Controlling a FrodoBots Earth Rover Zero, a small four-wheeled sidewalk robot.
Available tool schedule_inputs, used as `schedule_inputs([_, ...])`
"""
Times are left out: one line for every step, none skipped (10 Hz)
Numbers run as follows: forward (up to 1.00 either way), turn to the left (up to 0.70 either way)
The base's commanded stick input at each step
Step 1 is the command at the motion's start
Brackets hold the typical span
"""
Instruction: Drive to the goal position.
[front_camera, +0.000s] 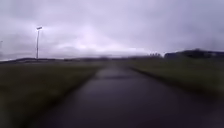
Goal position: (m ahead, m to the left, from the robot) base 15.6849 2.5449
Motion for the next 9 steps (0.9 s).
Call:
schedule_inputs([1.0,0.0])
schedule_inputs([1.0,0.0])
schedule_inputs([1.0,0.0])
schedule_inputs([1.0,0.0])
schedule_inputs([1.0,0.0])
schedule_inputs([1.0,0.0])
schedule_inputs([1.0,0.0])
schedule_inputs([1.0,0.0])
schedule_inputs([1.0,0.0])
